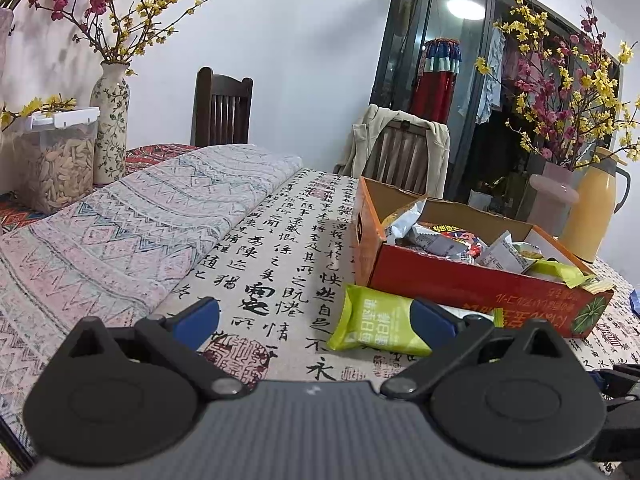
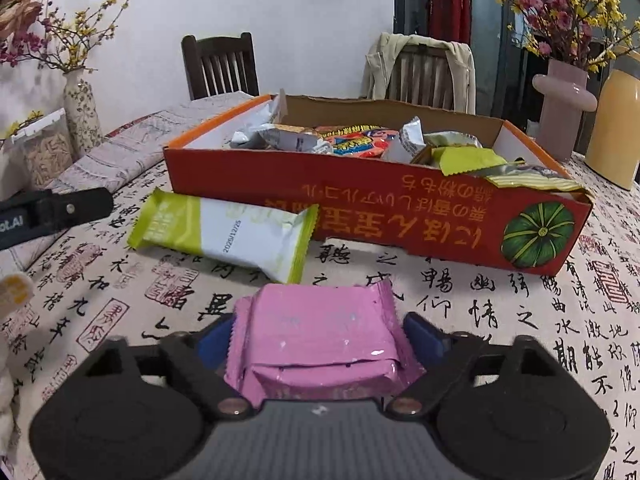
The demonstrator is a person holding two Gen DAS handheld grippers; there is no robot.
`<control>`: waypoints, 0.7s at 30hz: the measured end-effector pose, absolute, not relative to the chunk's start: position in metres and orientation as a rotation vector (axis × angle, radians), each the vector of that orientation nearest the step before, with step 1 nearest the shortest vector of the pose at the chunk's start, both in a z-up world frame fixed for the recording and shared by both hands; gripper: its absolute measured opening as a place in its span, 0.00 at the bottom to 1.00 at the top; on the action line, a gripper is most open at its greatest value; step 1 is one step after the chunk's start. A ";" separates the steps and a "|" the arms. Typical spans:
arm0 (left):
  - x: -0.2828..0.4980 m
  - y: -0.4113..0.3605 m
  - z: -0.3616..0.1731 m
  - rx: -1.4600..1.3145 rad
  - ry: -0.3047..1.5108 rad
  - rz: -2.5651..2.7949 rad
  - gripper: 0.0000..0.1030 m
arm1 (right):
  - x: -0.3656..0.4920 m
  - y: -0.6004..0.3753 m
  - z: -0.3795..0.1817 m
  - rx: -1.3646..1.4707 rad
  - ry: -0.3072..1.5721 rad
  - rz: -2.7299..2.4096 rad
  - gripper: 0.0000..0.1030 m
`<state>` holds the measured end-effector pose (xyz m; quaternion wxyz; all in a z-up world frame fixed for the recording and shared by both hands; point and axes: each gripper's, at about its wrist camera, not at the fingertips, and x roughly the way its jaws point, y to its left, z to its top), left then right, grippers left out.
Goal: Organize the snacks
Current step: 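Grasp the pink pastry pack with the right gripper, then grasp the lime-green bar with the left gripper while the right holds the pink pack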
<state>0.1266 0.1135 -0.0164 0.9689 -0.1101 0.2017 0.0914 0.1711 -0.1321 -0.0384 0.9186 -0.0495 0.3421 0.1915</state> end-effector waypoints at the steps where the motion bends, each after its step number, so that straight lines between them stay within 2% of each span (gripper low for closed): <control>1: 0.127 0.114 -0.016 -0.223 0.407 0.185 1.00 | 0.171 -0.133 -0.037 -0.097 0.699 0.398 0.65; 5: 0.127 0.113 -0.017 -0.223 0.409 0.186 1.00 | 0.167 -0.140 -0.034 -0.088 0.679 0.394 0.61; 21: 0.131 0.113 -0.018 -0.223 0.423 0.202 1.00 | 0.181 -0.202 -0.020 -0.019 0.555 0.248 0.61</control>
